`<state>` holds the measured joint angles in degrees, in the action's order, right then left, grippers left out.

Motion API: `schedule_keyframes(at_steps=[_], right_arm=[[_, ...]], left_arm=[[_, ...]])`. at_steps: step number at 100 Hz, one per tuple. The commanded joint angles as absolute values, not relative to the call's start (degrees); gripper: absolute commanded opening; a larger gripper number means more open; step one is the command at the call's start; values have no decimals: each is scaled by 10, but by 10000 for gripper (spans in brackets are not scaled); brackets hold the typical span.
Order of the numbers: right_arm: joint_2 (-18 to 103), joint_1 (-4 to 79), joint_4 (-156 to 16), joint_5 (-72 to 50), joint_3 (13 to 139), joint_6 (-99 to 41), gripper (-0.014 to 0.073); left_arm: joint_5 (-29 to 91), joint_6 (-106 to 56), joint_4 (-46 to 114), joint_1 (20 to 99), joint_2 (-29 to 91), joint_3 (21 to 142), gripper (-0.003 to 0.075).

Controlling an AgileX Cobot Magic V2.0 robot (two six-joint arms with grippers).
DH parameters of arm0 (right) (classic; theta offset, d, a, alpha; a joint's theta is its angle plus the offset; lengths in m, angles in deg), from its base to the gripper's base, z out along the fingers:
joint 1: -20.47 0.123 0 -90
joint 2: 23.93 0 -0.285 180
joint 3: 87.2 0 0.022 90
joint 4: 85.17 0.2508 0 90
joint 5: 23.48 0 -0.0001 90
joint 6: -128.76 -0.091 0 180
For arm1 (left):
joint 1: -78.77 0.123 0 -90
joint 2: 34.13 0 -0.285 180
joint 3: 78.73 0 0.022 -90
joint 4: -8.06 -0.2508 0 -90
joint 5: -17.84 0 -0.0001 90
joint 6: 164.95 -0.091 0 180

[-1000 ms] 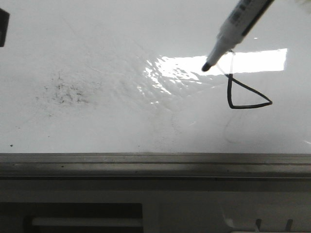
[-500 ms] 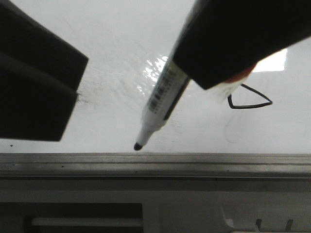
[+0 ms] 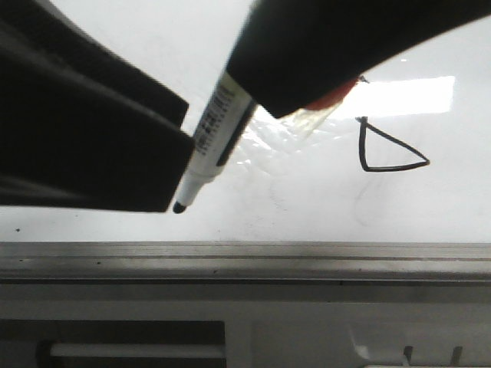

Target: Write number 8 on whiteboard

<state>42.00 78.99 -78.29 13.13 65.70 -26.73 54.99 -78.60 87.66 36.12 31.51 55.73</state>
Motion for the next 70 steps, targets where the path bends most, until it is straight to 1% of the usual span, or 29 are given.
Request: schedule_keyframes(at_steps=[1,28,57,70], right_arm=[[419,791,-777,94,674,-261,-44],[427,791,-773,90,674,-260,-44],[430,806,-770,81,674,-260,-44],[430,806,-770,76,674,-260,-44]], left_arm=[[556,-786,915,364,312,578,312],[555,-786,915,364,312,578,305],[555,-792,915,364,312,578,146],[558,-814,915,364,312,578,97]])
